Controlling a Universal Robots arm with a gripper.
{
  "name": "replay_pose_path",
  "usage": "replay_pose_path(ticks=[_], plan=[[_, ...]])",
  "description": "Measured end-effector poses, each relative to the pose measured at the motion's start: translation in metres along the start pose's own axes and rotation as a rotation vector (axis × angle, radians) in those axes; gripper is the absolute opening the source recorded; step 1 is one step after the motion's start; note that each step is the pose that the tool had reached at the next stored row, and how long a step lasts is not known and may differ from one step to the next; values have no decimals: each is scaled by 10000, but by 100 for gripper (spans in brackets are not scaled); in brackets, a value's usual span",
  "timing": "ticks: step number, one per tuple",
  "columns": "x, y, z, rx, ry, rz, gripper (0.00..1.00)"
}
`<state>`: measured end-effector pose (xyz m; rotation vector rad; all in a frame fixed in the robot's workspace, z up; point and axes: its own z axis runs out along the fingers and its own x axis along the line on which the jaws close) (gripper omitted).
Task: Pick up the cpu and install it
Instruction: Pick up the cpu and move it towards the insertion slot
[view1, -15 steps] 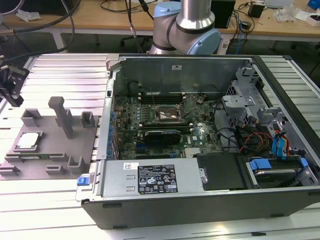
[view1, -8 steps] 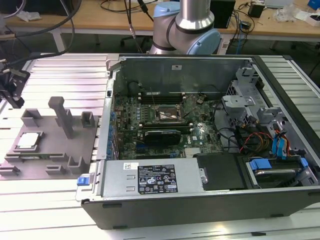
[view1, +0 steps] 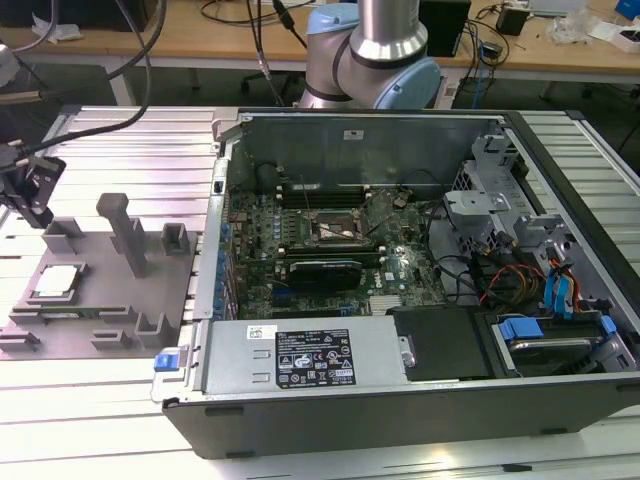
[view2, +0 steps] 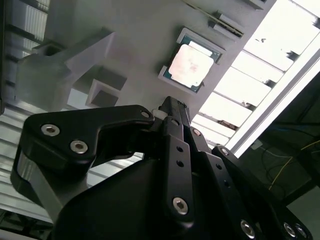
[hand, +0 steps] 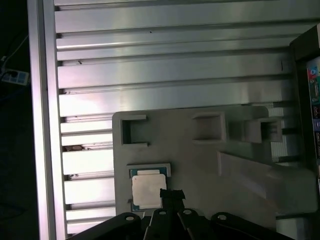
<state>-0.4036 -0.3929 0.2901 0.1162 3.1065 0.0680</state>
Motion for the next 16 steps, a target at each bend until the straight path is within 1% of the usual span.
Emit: replay_pose_path(ticks=[3,6,8,11,13,15,16], plan=[[21,-6,58,1,15,-1,11],[56,-18,131,3,27,2,11],[74,-33,163,3,29,0,11],[105,-92,205,3,28,0,11],[112,-144,233,3,29,-18,11],[114,-199,276,2,31,-59,11],[114,-211,292,0,30,-71,11]])
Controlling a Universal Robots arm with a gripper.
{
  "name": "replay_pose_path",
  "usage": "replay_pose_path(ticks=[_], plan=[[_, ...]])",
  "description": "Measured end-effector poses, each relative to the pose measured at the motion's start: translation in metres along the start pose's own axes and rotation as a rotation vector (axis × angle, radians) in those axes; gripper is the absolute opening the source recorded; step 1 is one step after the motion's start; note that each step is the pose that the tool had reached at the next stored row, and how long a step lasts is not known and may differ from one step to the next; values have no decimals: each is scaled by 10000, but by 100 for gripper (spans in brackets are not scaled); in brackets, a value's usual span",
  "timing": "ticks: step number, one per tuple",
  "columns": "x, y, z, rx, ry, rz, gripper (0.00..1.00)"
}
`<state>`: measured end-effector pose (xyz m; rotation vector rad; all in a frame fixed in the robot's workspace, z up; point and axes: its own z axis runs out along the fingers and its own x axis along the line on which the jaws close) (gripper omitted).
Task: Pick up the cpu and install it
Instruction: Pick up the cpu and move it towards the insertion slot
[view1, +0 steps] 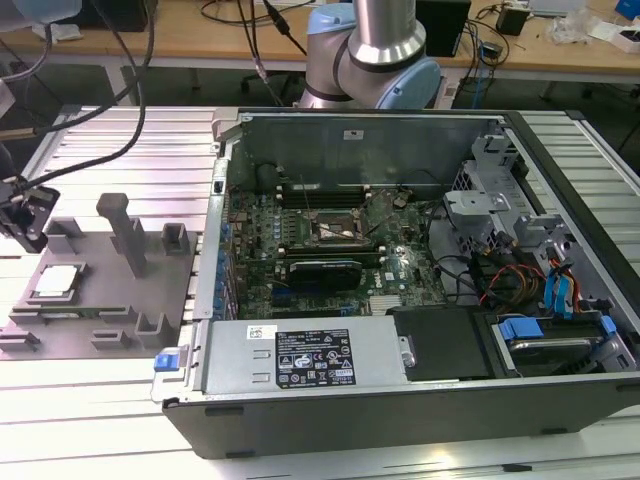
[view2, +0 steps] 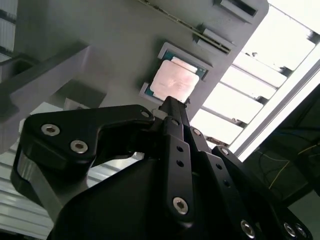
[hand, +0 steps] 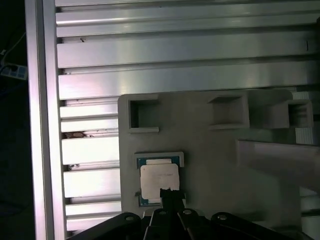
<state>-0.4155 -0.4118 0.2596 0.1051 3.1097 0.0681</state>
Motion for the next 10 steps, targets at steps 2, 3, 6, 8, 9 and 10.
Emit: replay_pose_path(ticks=[2,3,6,8,9,10], plan=[[1,-24,40,-1,2,-25,11],[1,-32,58,0,3,-34,11],[3,-43,132,-1,4,-69,11],[5,-47,195,-1,8,-101,11],[5,-49,215,-2,8,-110,11],[8,-51,257,-2,9,-125,11]])
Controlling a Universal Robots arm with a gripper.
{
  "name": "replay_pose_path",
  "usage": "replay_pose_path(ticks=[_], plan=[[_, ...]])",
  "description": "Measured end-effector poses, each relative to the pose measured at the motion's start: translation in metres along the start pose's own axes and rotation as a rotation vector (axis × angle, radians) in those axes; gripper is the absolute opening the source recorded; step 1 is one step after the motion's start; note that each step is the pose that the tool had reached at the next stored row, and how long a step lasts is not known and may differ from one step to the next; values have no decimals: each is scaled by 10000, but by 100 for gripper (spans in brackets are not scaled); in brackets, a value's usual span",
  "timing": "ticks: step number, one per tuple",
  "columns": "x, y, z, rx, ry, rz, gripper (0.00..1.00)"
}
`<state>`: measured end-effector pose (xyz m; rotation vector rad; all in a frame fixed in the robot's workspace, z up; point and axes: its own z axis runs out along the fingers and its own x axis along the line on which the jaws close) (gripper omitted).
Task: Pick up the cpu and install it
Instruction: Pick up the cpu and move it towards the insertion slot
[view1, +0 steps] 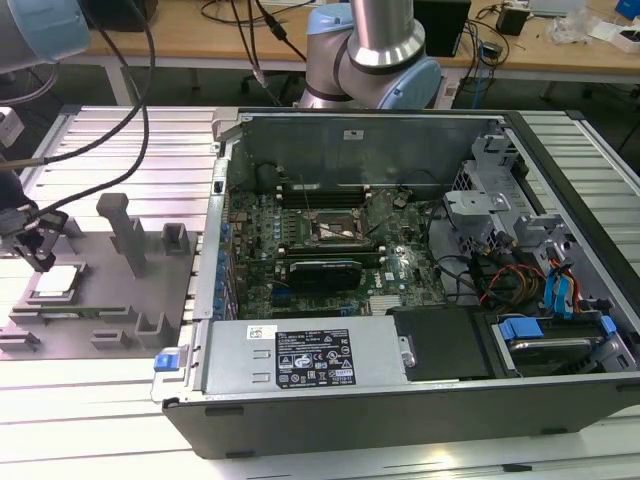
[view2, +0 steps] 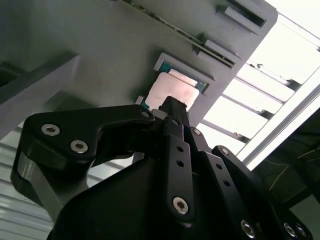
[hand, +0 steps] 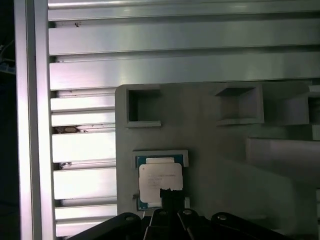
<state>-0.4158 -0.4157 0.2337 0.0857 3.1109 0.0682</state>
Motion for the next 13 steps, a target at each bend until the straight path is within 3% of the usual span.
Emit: replay_pose_path(ticks=[2,5,13], plan=[[19,-4,67,0,1,-1,11],[29,-7,116,0,0,-3,11],[30,-6,119,0,1,-1,11]])
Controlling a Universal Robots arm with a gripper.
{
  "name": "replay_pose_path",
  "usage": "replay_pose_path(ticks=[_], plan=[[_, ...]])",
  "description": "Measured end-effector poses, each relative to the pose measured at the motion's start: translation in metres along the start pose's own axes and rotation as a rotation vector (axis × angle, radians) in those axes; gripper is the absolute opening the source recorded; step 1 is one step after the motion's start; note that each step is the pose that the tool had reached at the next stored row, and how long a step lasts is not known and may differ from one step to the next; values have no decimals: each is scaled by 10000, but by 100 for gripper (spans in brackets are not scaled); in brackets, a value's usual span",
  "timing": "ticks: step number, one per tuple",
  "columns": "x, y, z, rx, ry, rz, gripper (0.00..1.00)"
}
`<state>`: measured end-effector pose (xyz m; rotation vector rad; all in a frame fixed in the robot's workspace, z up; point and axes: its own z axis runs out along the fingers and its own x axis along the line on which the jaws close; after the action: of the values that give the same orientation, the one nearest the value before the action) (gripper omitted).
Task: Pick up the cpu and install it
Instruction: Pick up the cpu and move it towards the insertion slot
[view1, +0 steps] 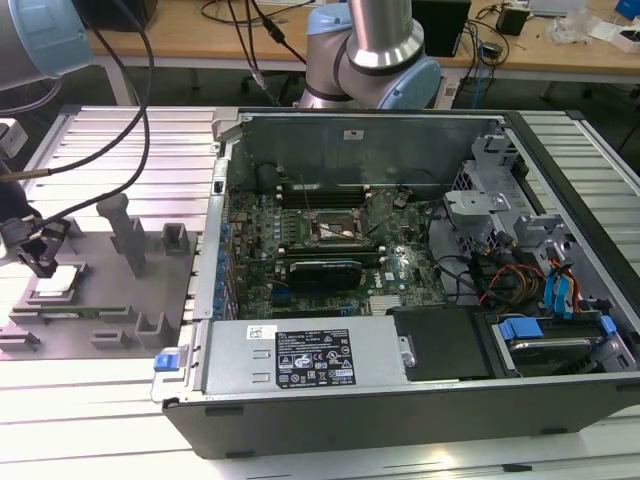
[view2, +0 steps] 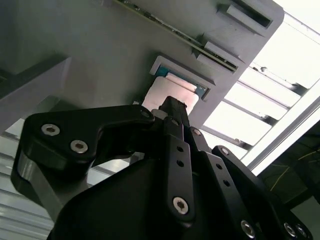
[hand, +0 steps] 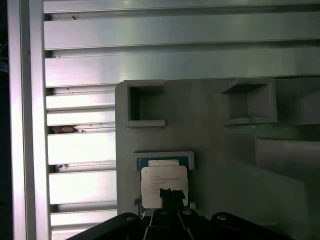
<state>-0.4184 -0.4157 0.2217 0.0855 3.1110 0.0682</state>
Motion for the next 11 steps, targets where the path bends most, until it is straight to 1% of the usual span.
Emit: replay_pose_path(ticks=[1,2,4,5,7,11], plan=[[0,0,0,0,0,0,11],[0,0,0,1,0,0,17],[0,0,1,0,0,0,29],[0,0,1,1,1,0,42],[0,0,3,0,0,0,55],[0,0,4,1,0,0,55]])
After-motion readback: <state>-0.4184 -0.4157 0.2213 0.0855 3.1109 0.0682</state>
